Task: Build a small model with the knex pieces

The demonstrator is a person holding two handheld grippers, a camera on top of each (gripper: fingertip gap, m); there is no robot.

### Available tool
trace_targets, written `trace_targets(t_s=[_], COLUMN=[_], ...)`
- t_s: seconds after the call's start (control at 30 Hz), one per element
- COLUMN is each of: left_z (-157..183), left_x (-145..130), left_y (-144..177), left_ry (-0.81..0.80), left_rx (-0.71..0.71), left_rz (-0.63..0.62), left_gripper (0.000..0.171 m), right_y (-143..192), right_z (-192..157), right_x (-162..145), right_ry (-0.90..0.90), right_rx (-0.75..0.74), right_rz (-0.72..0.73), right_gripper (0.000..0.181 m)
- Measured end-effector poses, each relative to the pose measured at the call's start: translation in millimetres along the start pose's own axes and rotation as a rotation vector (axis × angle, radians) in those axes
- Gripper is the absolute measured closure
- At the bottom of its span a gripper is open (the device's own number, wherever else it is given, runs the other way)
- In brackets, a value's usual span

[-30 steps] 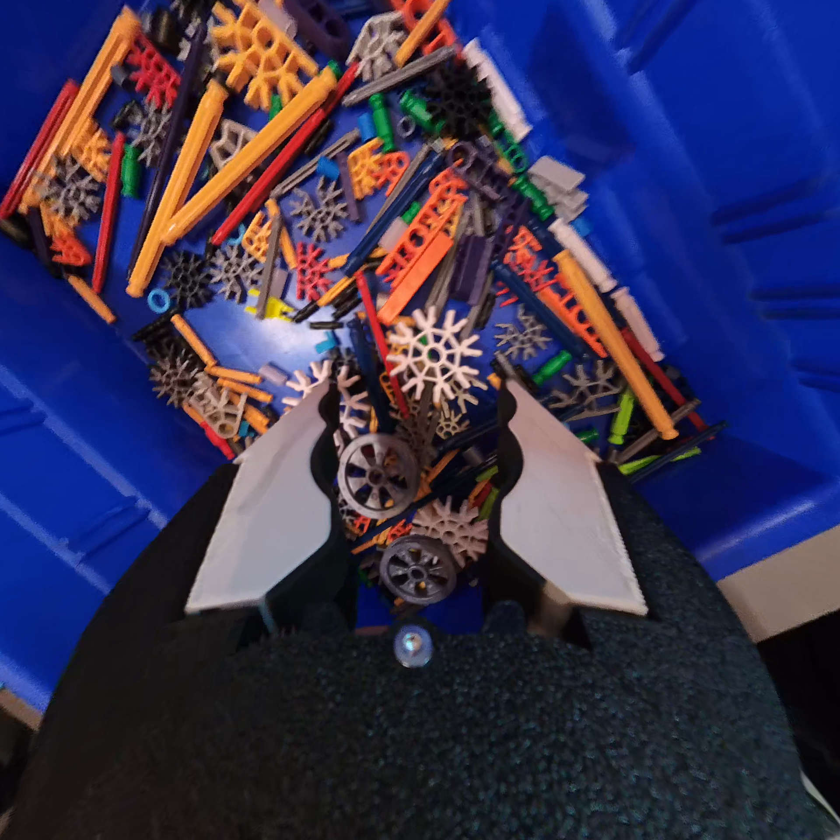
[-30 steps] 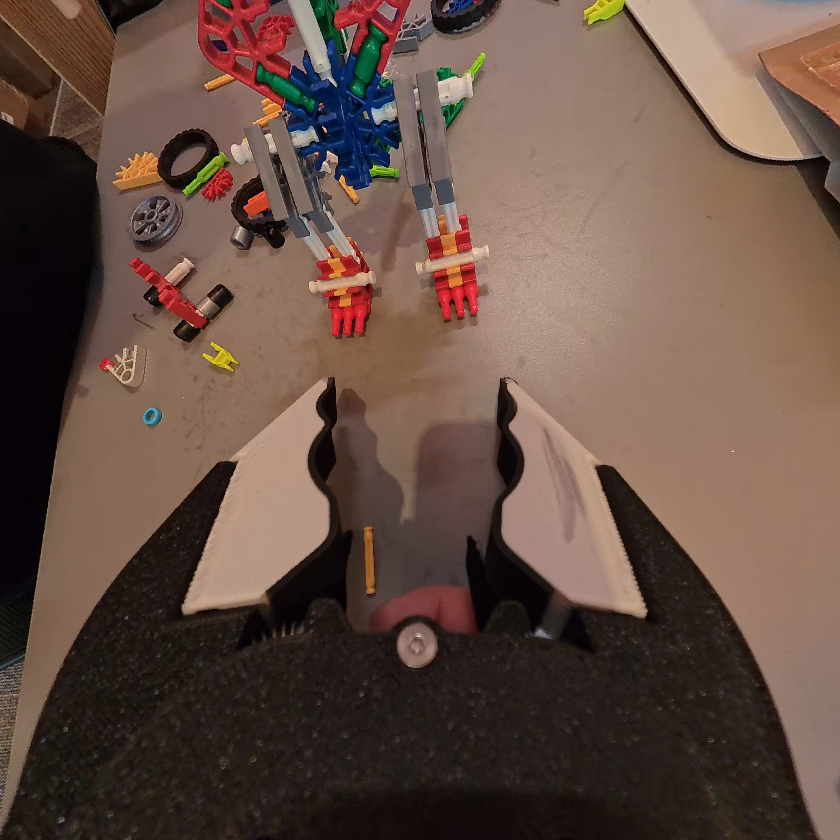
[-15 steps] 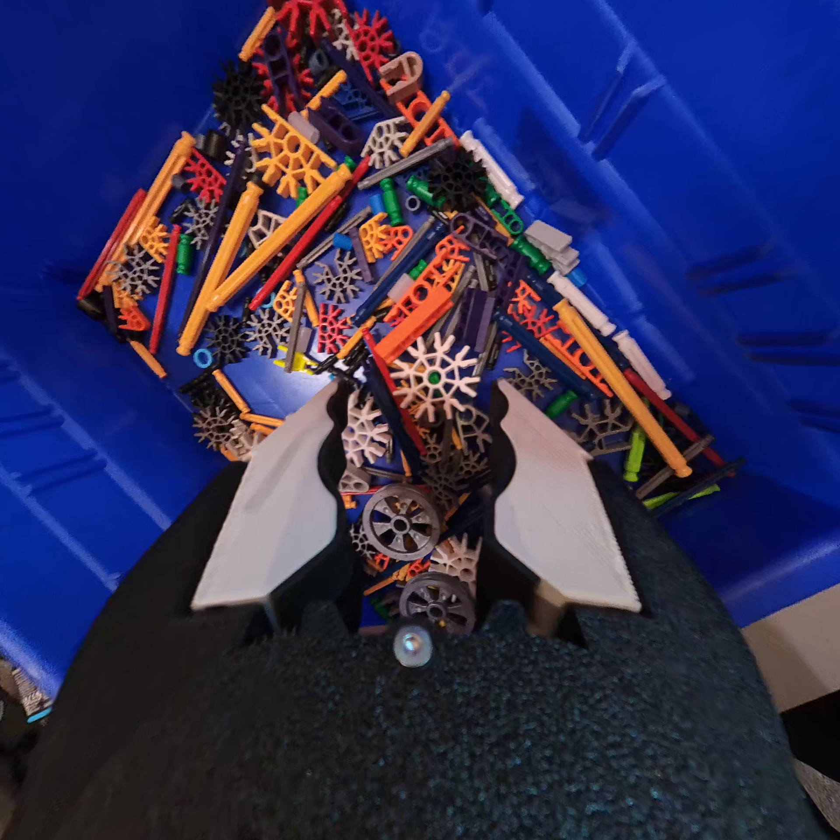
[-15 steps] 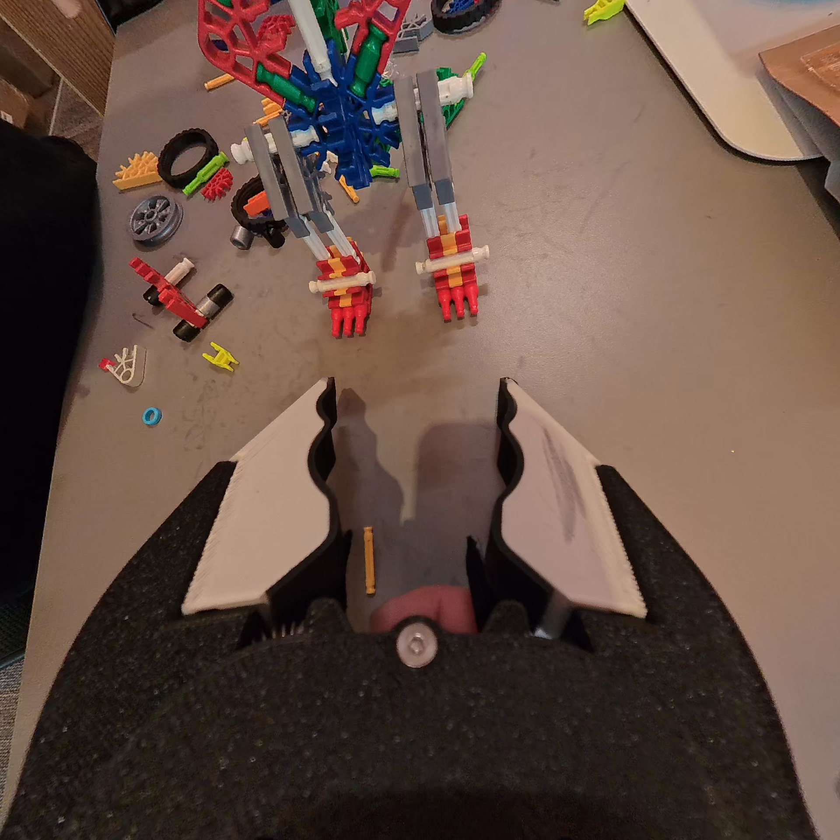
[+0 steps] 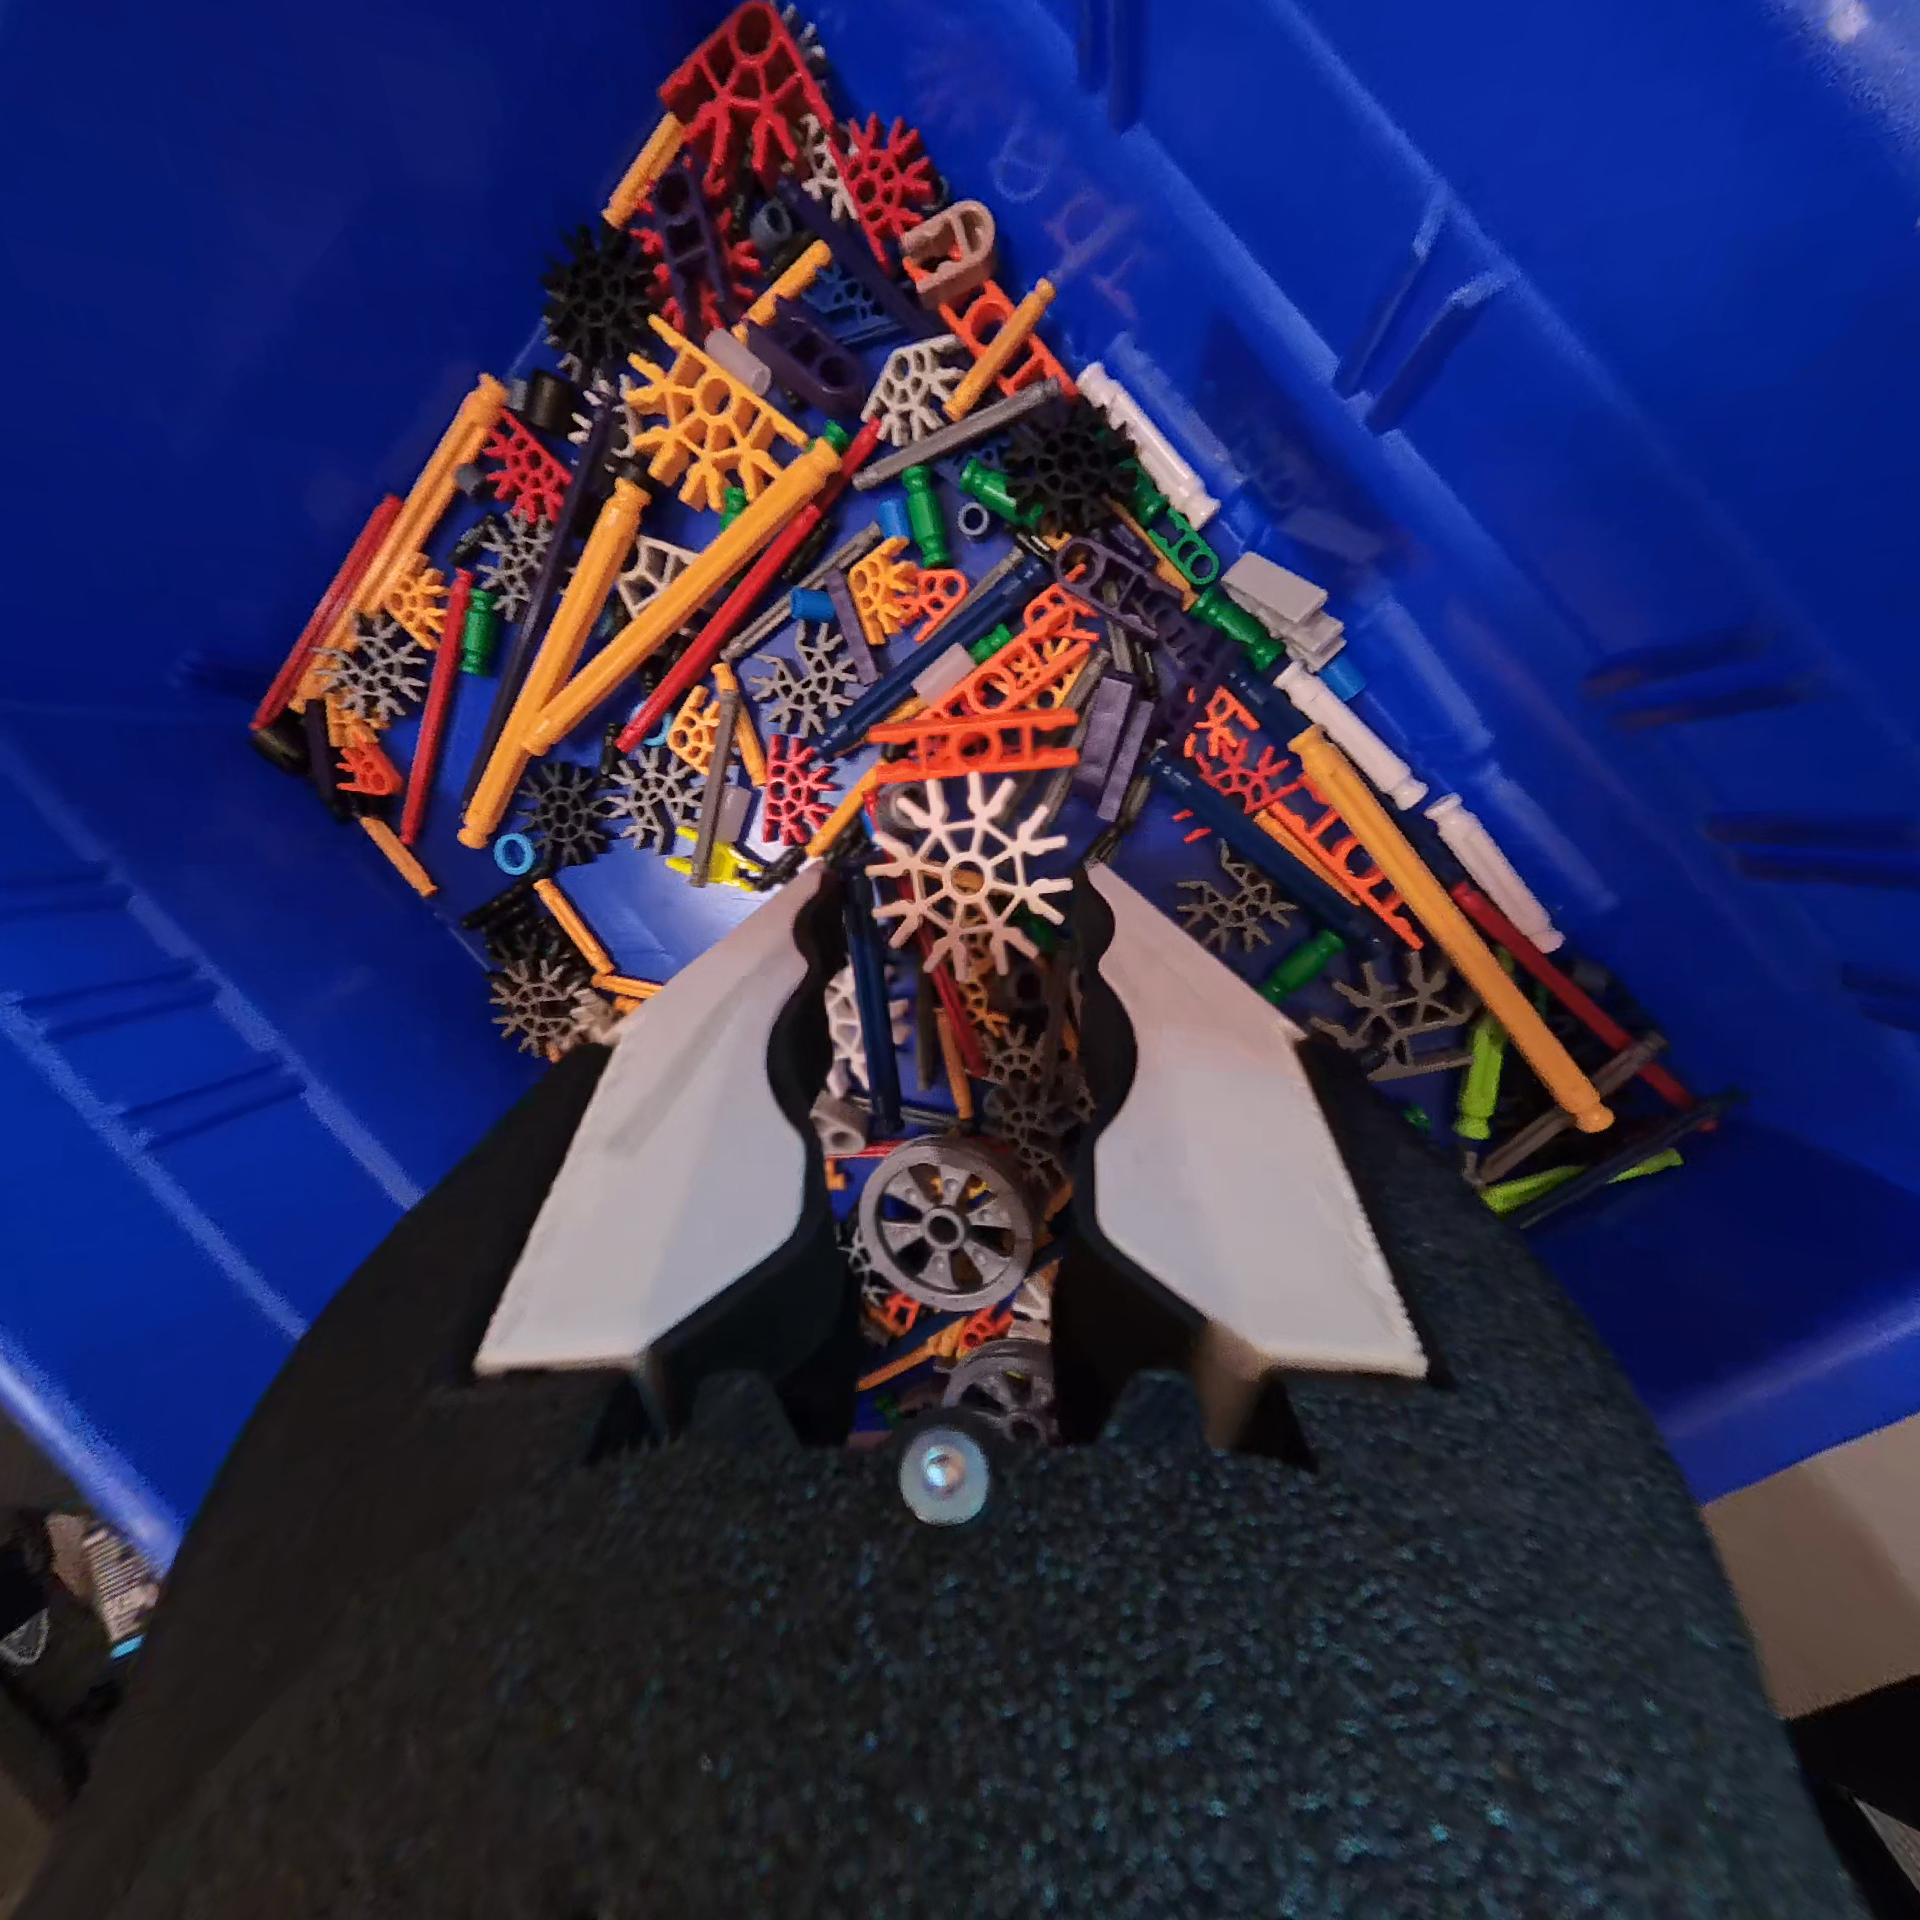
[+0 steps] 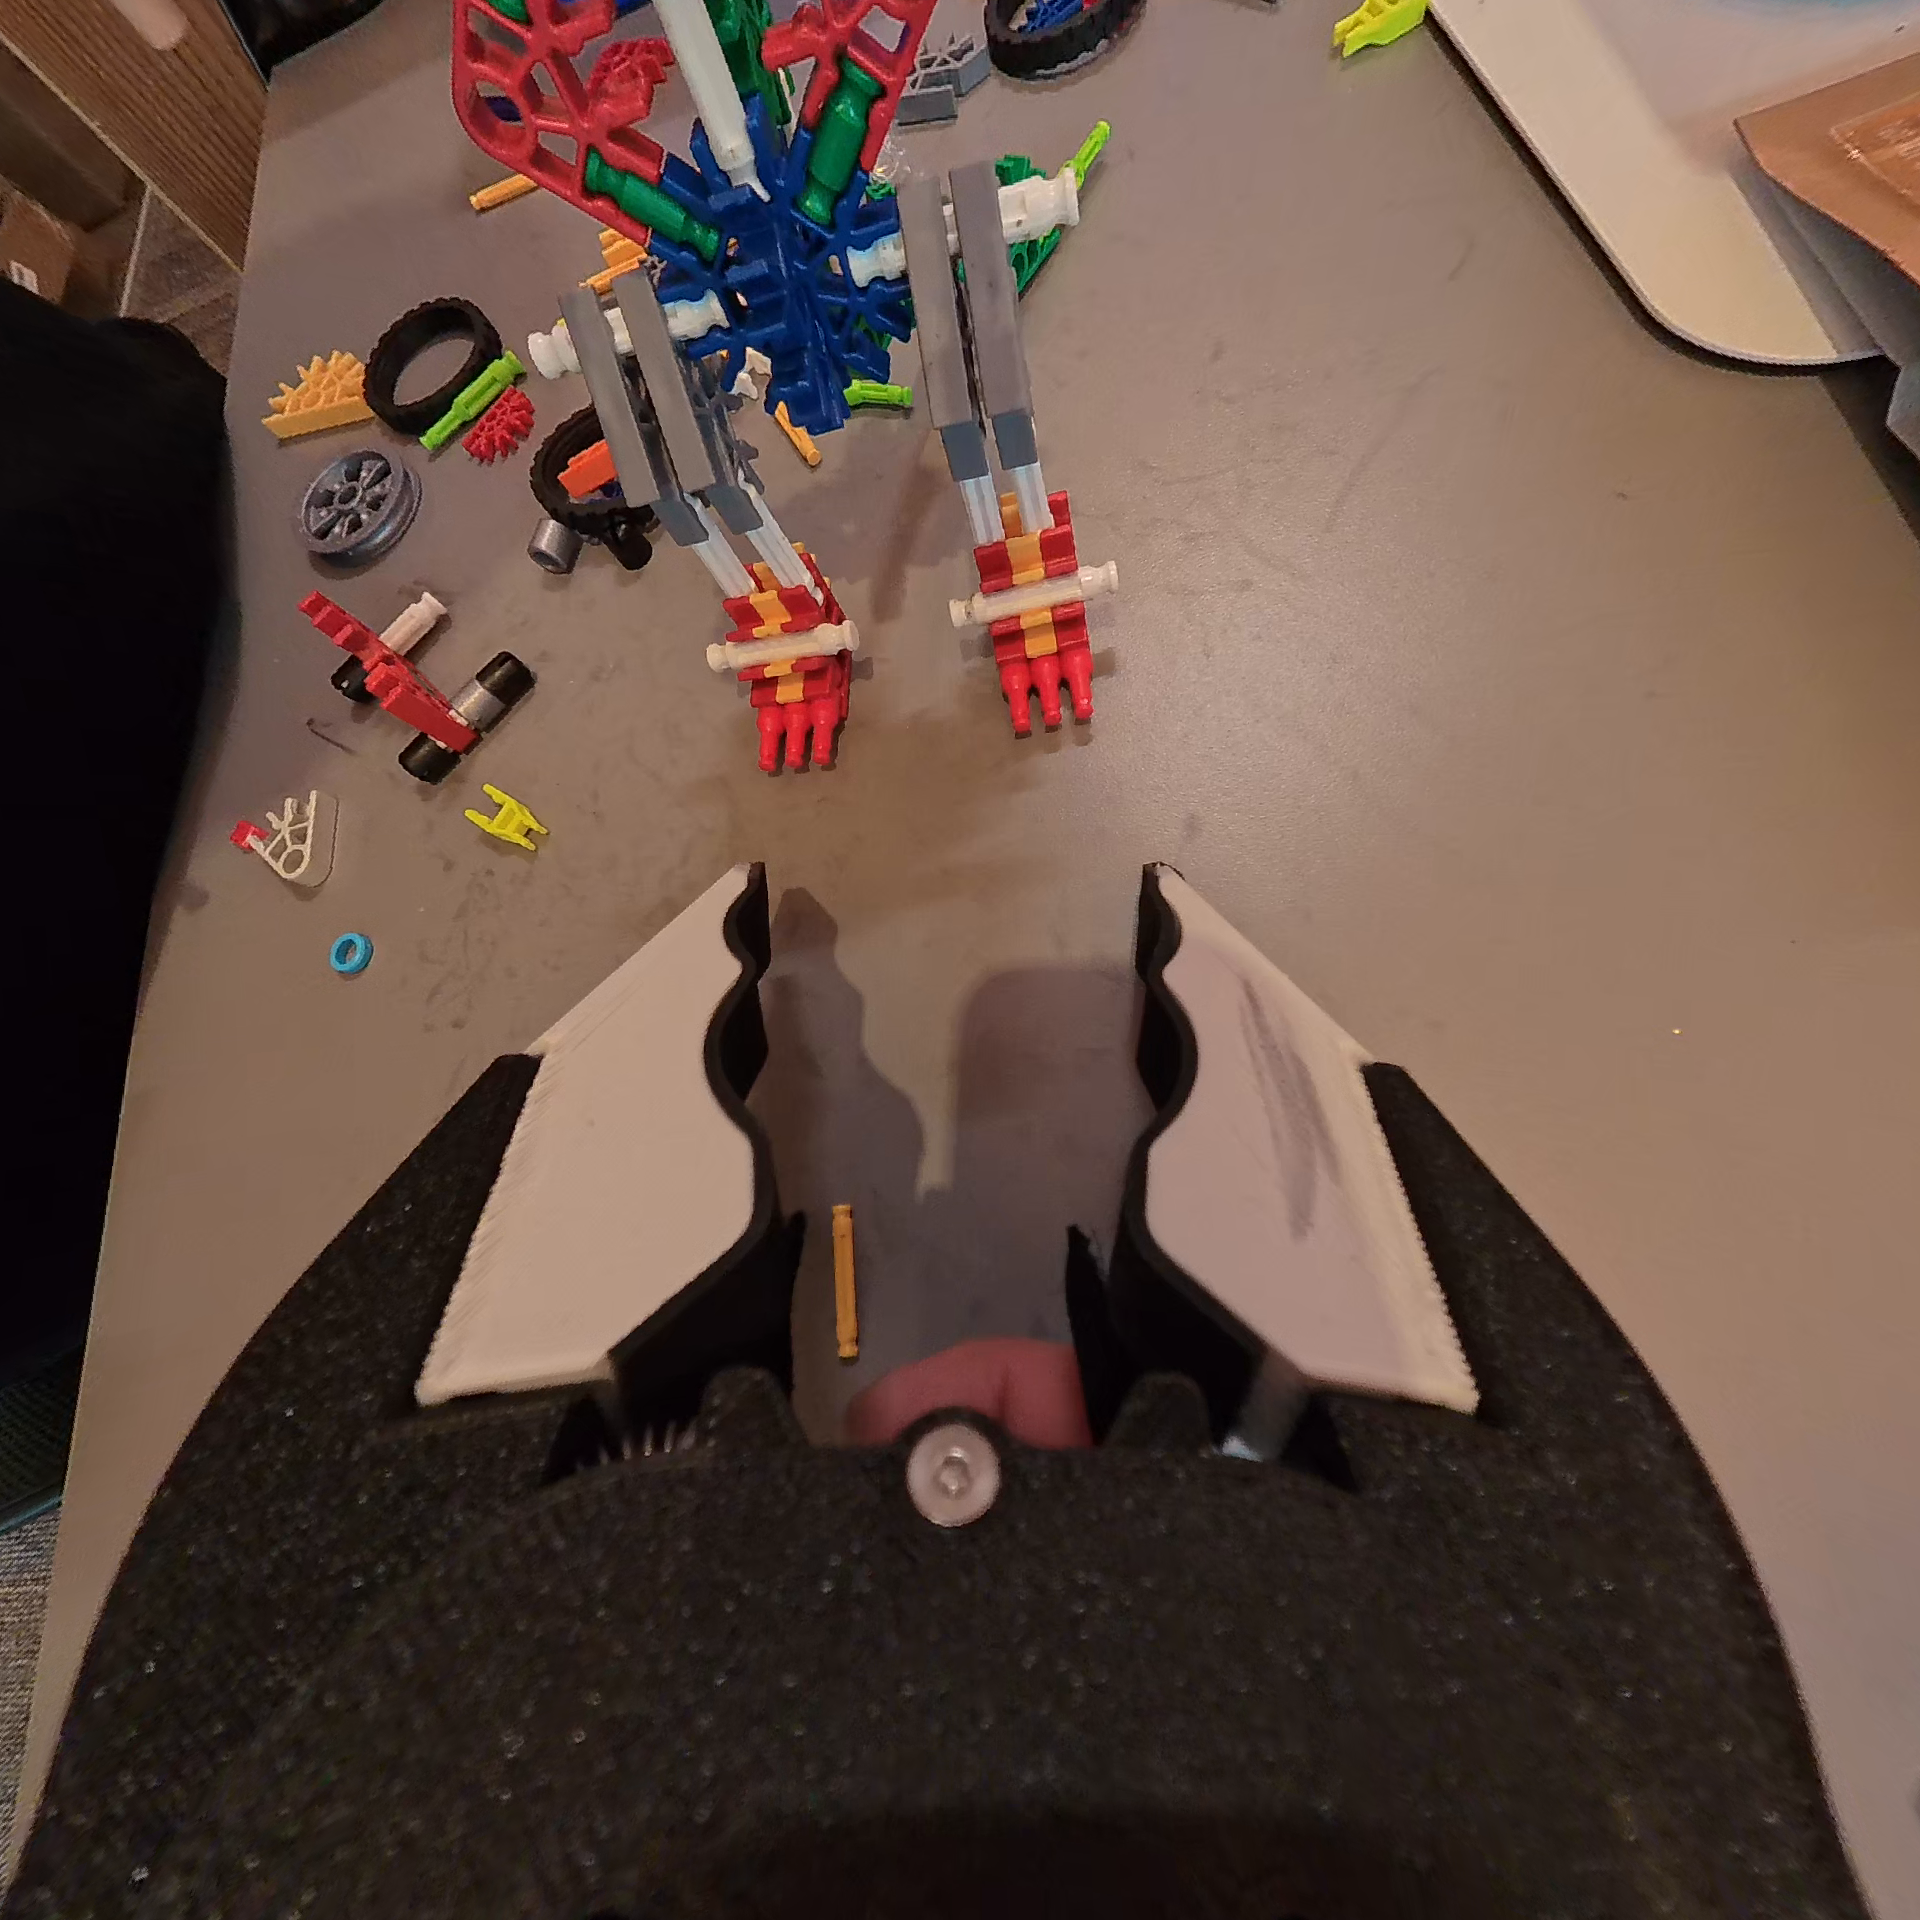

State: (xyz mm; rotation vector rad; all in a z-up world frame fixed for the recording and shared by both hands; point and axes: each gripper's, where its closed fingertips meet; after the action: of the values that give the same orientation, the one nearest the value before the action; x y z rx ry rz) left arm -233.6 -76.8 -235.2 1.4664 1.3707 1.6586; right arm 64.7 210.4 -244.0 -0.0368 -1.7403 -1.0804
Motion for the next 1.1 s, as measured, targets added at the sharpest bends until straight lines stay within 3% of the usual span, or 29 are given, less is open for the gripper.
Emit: trace_targets(t_s=[0.13,0.27,0.37,0.73,1.1], left_z=[-12,-13,-17,-15,20], left_x=[3,-16,-12,24,88], left_y=[7,4,3,11,64], left_ry=[-0.014,0.012,0.023,0.021,-0.125], left_rx=[0.071,0.056,0.078,0.084,0.093], left_rz=[0.016,-0.073,-0.054,0.123,0.458], left_gripper=[0.130,0.130,0.128,0.128,0.136], right_y=[0,0,0,0,-1], right_z=[0,0,0,0,1], right_x=[0,0,0,0,0], right_ry=[0.000,-0.001,0.000,-0.001,0.010], right_rx=[0.000,0.001,0.000,0.000,-0.007], right_rz=[0.000,0.000,0.000,0.000,-0.006], right_gripper=[0.110,0.111,0.110,0.111,0.111])
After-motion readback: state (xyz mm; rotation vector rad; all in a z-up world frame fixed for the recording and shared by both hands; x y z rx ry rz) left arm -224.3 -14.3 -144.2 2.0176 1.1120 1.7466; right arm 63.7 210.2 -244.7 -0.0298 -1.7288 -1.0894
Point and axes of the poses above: each gripper's, where its closed fingertips meet, y back along the fingers, x out of its top, z = x × y across the jaws, and after that the axes turned 14 degrees about y, right-handed
